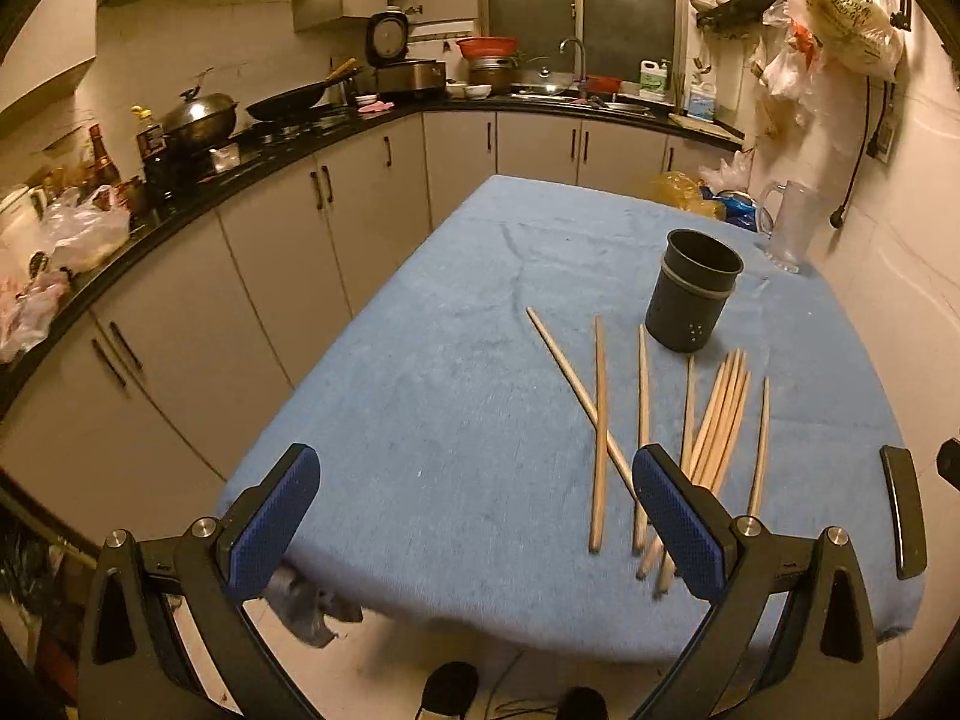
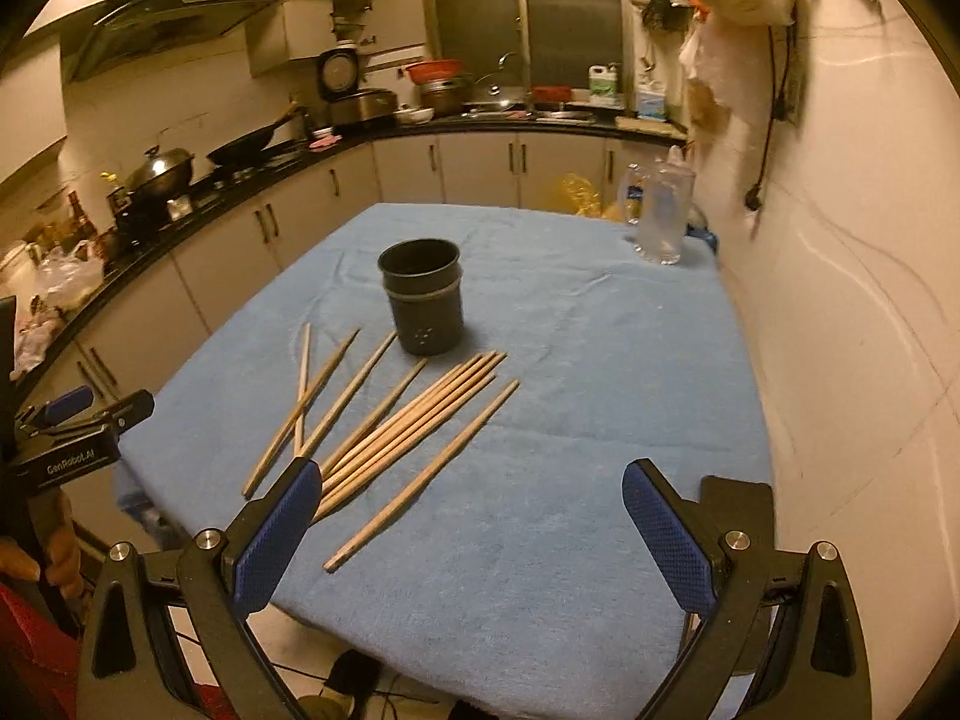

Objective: Organize utensils

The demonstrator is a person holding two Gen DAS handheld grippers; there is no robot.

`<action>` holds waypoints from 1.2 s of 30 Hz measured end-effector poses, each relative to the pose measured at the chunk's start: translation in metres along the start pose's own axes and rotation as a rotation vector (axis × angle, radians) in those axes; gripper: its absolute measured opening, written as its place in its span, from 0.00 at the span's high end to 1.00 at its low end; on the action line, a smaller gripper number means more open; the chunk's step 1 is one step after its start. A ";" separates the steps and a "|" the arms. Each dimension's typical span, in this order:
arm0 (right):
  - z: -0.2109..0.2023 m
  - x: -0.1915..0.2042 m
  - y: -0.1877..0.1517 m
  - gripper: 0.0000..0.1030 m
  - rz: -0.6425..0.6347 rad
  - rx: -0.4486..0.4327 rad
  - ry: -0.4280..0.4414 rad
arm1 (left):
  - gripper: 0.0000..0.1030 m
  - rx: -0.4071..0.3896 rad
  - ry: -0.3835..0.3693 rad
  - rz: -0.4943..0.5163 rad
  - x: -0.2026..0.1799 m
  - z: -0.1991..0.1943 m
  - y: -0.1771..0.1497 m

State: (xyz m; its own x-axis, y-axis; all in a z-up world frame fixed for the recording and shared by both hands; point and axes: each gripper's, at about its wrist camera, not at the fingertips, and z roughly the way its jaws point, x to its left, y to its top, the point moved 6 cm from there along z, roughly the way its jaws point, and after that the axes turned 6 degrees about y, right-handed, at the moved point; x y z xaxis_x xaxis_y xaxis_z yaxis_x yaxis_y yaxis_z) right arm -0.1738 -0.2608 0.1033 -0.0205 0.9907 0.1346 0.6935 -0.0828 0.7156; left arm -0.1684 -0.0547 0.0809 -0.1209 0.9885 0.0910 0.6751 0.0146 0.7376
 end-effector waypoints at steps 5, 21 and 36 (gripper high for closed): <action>-0.009 -0.001 -0.001 0.02 -0.011 -0.015 0.021 | 0.00 -0.021 -0.018 -0.004 -0.004 -0.007 0.003; -0.029 0.006 0.000 0.02 0.089 -0.041 -0.100 | 0.00 -0.030 -0.159 0.084 -0.010 0.008 0.021; -0.024 0.025 0.004 0.02 0.110 -0.042 -0.141 | 0.00 -0.060 -0.226 0.140 -0.010 0.013 0.034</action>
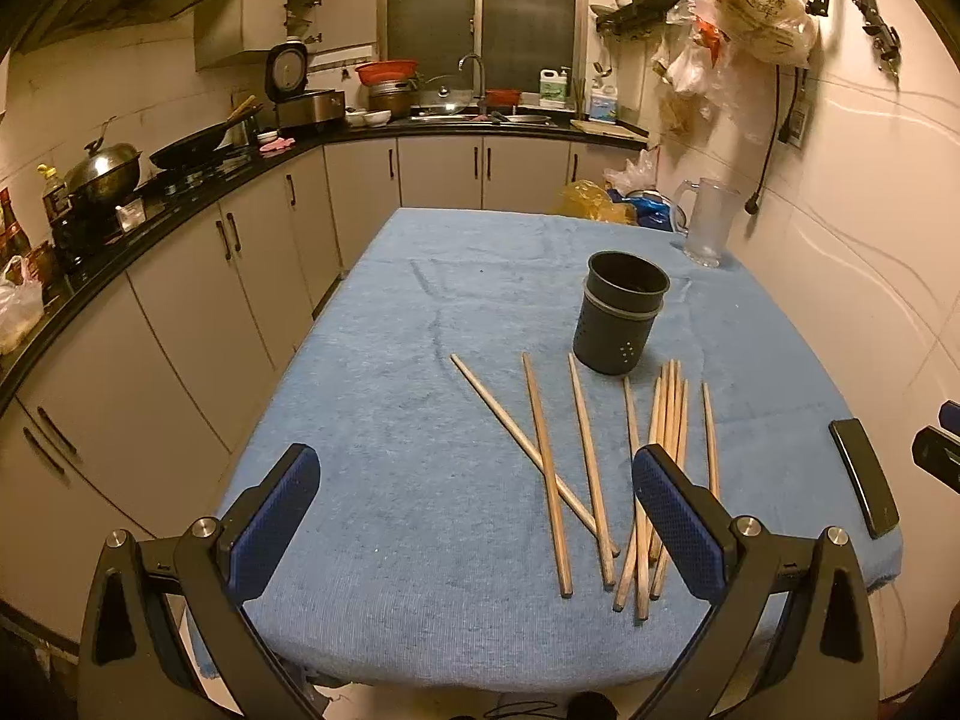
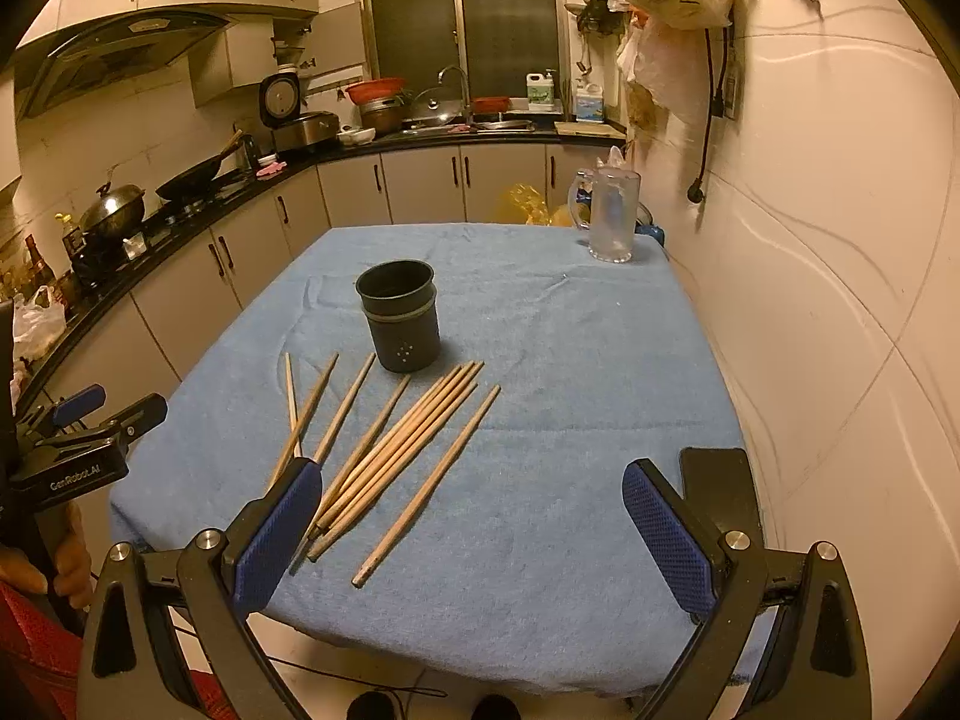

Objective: Organize utensils

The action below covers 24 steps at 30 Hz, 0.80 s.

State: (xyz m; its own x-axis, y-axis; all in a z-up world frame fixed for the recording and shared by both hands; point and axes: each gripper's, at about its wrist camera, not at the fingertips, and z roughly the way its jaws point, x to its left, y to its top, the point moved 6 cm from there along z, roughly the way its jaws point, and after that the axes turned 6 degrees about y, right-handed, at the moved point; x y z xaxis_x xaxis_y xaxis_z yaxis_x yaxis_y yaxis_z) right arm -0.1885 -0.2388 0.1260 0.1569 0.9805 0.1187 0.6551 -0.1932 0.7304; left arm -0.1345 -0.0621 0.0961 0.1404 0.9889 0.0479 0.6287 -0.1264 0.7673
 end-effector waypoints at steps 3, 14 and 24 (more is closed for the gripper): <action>0.003 0.001 0.000 0.02 0.010 0.007 -0.006 | 0.00 0.004 -0.005 0.006 0.002 0.002 0.000; 0.011 0.009 0.001 0.01 0.015 0.009 -0.026 | 0.00 -0.008 -0.035 0.019 0.011 0.011 0.007; 0.035 0.006 0.005 0.01 0.109 0.066 -0.044 | 0.00 0.066 -0.074 0.044 0.024 0.039 0.013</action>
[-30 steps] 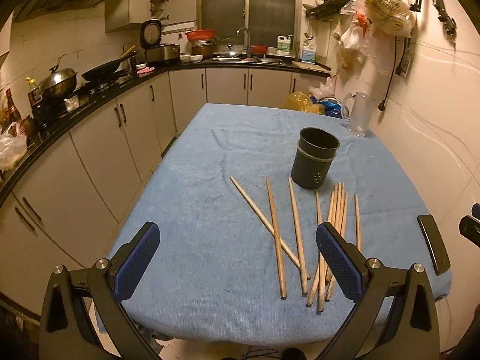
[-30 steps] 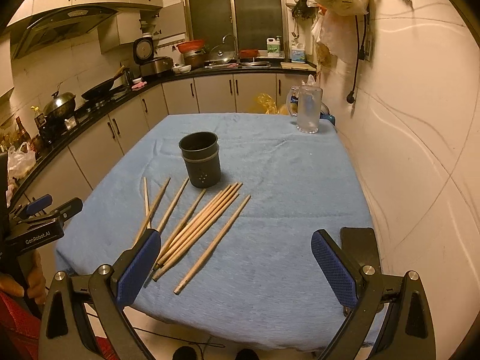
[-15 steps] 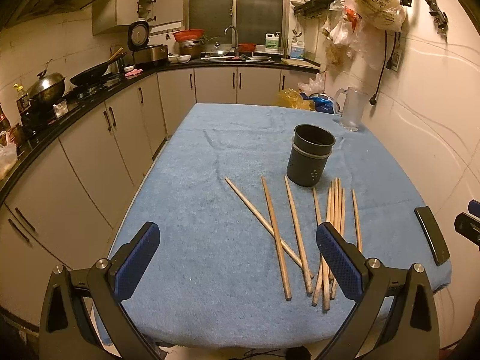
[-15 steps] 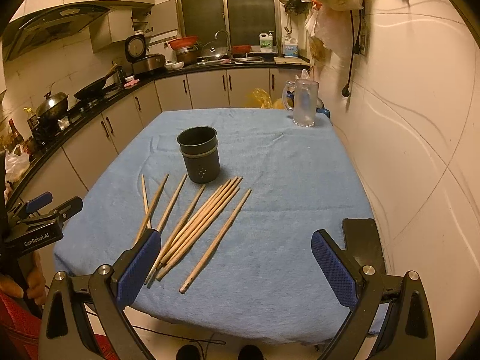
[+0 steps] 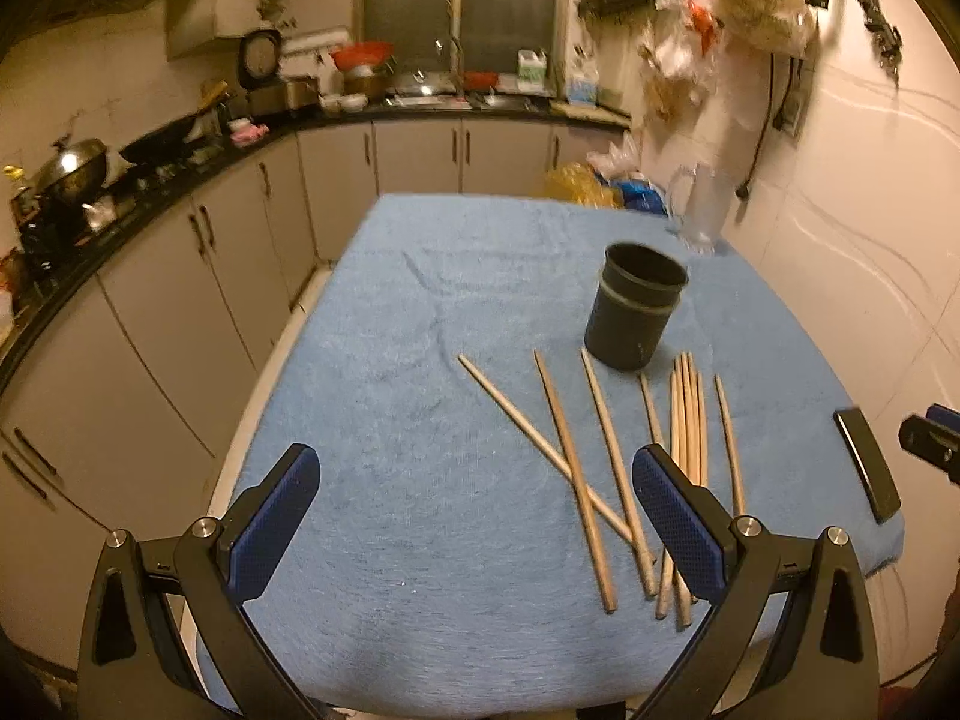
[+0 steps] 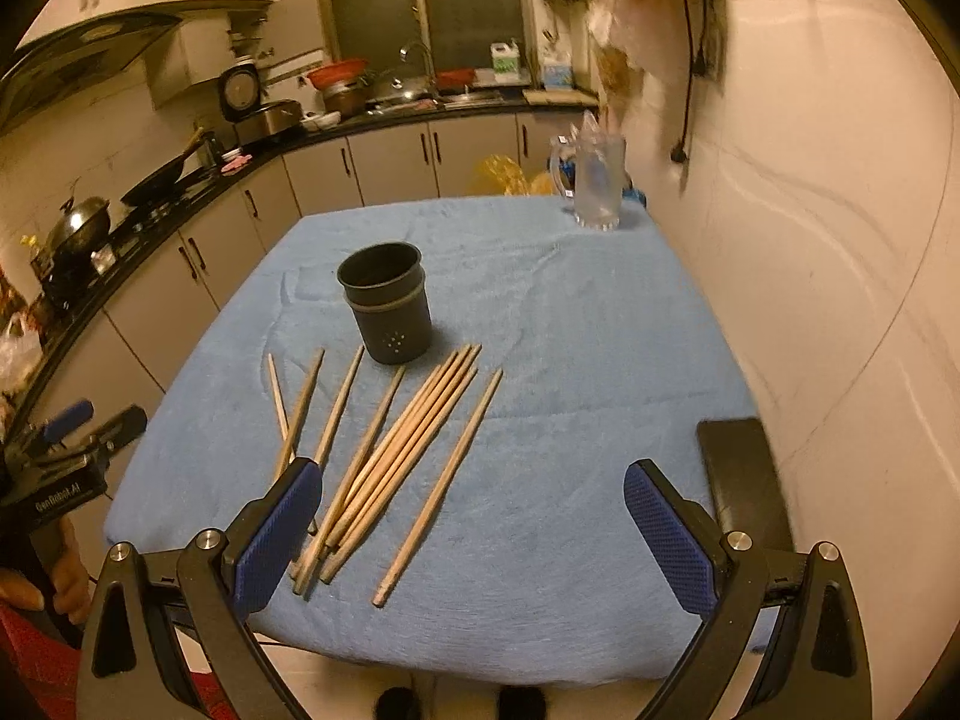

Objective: Organize utensils

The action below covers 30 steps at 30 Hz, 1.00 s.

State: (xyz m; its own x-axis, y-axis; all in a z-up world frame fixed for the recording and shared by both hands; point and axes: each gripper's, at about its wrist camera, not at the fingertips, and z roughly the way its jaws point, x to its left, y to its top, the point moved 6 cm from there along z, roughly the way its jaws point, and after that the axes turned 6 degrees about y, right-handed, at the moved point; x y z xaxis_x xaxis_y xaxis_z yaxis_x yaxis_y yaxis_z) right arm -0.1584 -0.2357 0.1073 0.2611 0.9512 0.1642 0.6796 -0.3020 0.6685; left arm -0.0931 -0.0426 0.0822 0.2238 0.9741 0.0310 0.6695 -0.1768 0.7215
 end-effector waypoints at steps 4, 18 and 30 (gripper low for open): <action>0.020 -0.004 0.003 0.08 0.079 0.062 0.009 | 0.00 0.119 -0.036 0.054 -0.001 0.029 0.005; 0.117 -0.031 0.016 0.55 0.392 0.334 0.077 | 0.32 0.453 -0.151 -0.149 0.007 0.122 0.015; 0.196 -0.055 0.035 0.66 0.406 0.493 0.112 | 0.57 0.573 -0.209 -0.092 -0.052 0.168 0.048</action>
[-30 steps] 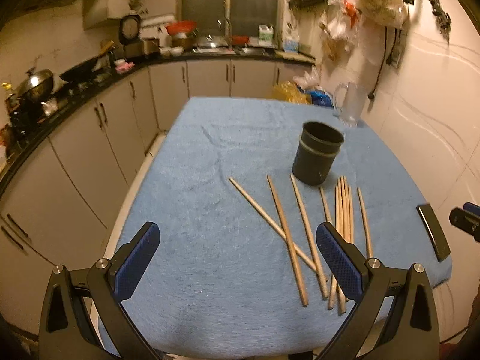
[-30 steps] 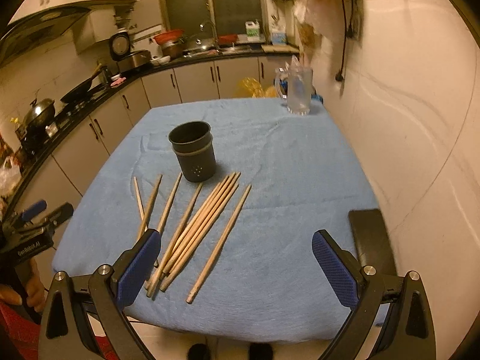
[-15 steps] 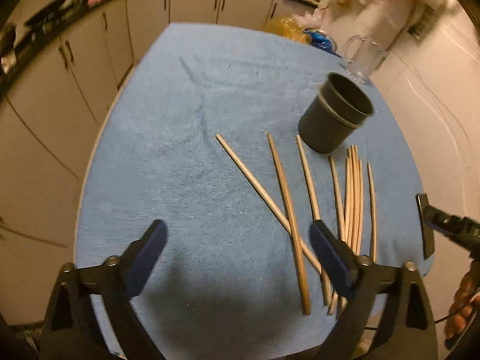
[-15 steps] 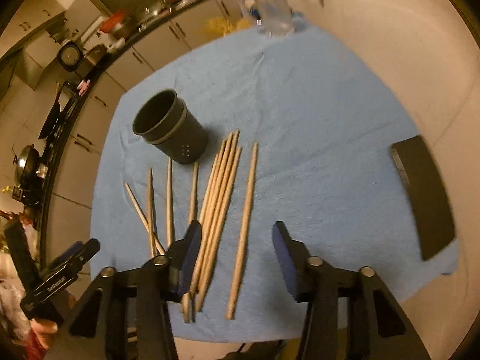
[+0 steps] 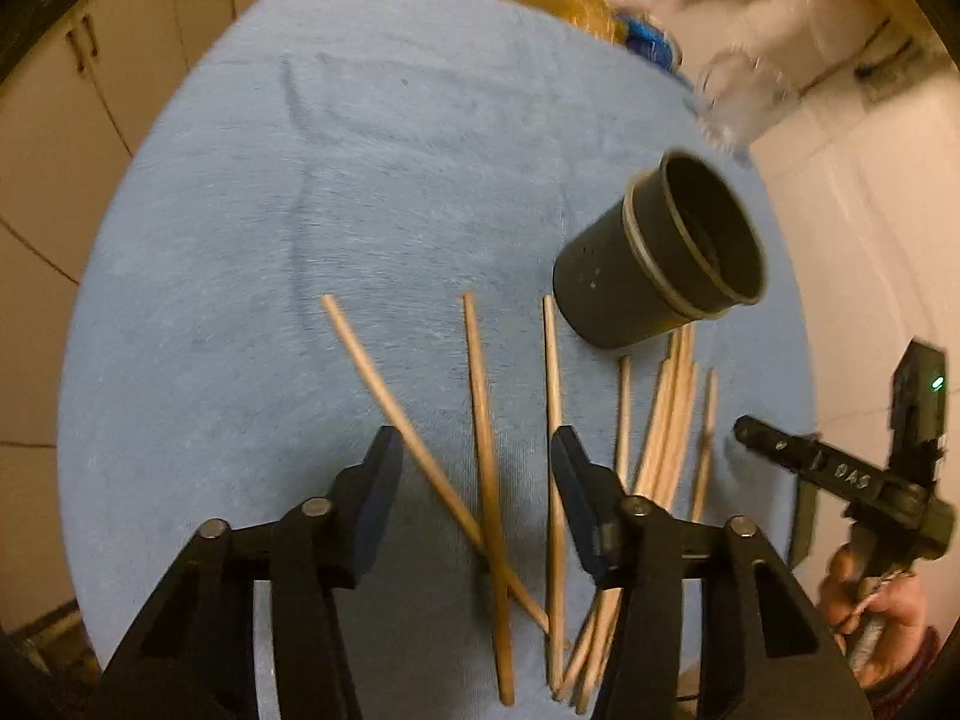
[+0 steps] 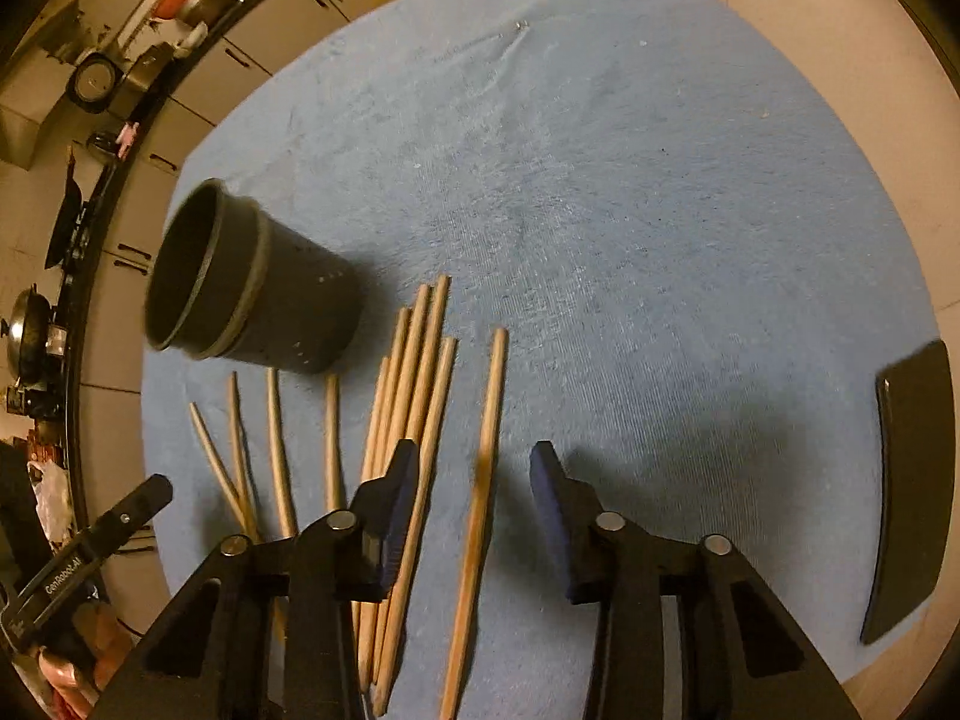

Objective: Organize utensils

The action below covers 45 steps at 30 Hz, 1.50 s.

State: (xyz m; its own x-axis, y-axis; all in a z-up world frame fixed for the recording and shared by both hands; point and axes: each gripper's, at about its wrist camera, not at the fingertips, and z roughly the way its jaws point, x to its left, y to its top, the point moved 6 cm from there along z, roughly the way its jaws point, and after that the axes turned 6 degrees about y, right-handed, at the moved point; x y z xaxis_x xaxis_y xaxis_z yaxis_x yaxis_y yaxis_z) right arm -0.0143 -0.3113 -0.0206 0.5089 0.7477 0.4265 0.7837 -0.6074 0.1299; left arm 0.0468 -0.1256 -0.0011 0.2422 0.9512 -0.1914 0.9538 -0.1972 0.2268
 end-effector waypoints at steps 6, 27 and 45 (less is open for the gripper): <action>0.008 -0.008 0.010 0.70 0.019 0.040 0.006 | 0.60 0.054 0.060 0.031 -0.011 0.028 0.006; 0.014 0.020 0.004 0.93 -0.050 0.020 -0.024 | 0.94 -0.020 0.036 0.085 -0.041 0.013 0.003; -0.129 0.068 -0.044 0.93 -0.259 -0.395 0.116 | 0.94 -0.309 -0.058 0.139 -0.036 -0.116 -0.039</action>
State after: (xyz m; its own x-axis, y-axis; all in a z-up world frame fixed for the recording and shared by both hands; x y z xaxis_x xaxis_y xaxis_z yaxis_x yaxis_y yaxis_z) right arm -0.0606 -0.2684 0.1179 0.2541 0.8665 0.4297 0.6724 -0.4776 0.5655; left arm -0.0193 -0.1248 0.1074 0.3842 0.9034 -0.1905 0.8142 -0.2343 0.5312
